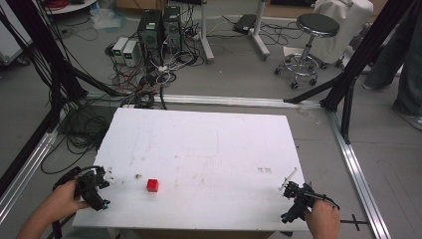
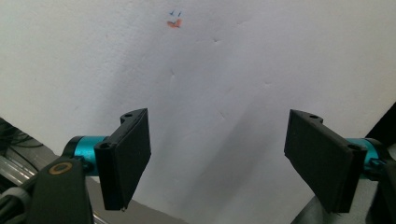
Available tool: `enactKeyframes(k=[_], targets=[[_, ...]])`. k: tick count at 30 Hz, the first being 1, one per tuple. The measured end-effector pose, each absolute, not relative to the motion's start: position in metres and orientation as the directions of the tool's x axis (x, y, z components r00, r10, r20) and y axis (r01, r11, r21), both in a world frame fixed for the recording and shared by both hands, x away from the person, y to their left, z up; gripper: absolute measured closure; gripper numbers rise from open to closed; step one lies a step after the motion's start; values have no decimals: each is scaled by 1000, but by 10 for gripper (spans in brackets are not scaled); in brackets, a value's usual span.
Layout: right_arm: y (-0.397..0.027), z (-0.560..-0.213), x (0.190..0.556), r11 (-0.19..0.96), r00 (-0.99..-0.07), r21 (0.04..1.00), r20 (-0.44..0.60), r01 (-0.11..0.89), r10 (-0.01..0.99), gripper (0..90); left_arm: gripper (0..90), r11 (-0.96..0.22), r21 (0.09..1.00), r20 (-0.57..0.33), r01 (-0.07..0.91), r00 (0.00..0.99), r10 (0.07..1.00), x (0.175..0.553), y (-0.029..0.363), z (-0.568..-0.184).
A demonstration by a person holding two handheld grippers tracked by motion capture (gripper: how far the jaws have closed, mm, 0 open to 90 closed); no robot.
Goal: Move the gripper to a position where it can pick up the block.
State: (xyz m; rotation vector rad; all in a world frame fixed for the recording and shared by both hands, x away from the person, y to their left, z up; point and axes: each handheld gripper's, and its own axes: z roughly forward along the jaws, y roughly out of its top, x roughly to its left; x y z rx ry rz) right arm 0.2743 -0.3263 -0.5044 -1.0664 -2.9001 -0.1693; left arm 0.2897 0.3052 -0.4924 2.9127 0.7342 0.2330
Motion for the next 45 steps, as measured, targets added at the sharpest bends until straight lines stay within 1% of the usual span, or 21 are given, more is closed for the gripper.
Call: enactKeyframes(k=[4, 9, 15, 18, 25, 27, 28, 29, 30, 39, 44, 45], targets=[[-326, -504, 274, 756, -762, 90, 83, 648, 643, 32, 231, -889, 156, 122, 430, 885, 449, 292, 304, -490], [-326, -504, 275, 758, -763, 90, 84, 646, 641, 33, 231, -919, 134, 134, 370, 912, 387, 296, 299, -484], [-325, -503, 276, 762, -768, 93, 82, 641, 635, 33, 231, -937, 117, 144, 328, 928, 343, 301, 289, -475], [-325, -503, 275, 761, -767, 93, 82, 642, 636, 33, 230, -956, 101, 140, 277, 947, 289, 304, 282, -470], [-325, -502, 275, 761, -767, 102, 78, 641, 636, 32, 231, -968, 91, 147, 235, 958, 246, 310, 270, -465], [-324, -502, 275, 763, -770, 105, 75, 638, 634, 32, 230, -974, 83, 145, 210, 965, 221, 311, 267, -464], [-324, -502, 275, 759, -767, 105, 76, 642, 638, 33, 231, -981, 70, 140, 181, 972, 189, 313, 263, -462], [-324, -502, 276, 763, -770, 104, 75, 638, 633, 32, 231, -981, 70, 140, 181, 972, 189, 313, 263, -462], [-324, -502, 276, 765, -772, 105, 77, 636, 631, 32, 230, -985, 66, 139, 162, 976, 170, 315, 259, -461], [-325, -502, 276, 763, -770, 108, 79, 638, 633, 32, 231, -990, 52, 138, 128, 981, 134, 324, 243, -455], [-325, -503, 276, 762, -770, 109, 82, 638, 633, 32, 231, -995, 52, 136, 89, 986, 95, 328, 231, -450], [-325, -502, 276, 762, -770, 111, 82, 638, 633, 33, 231, -997, 45, 127, 70, 989, 75, 330, 226, -449]])
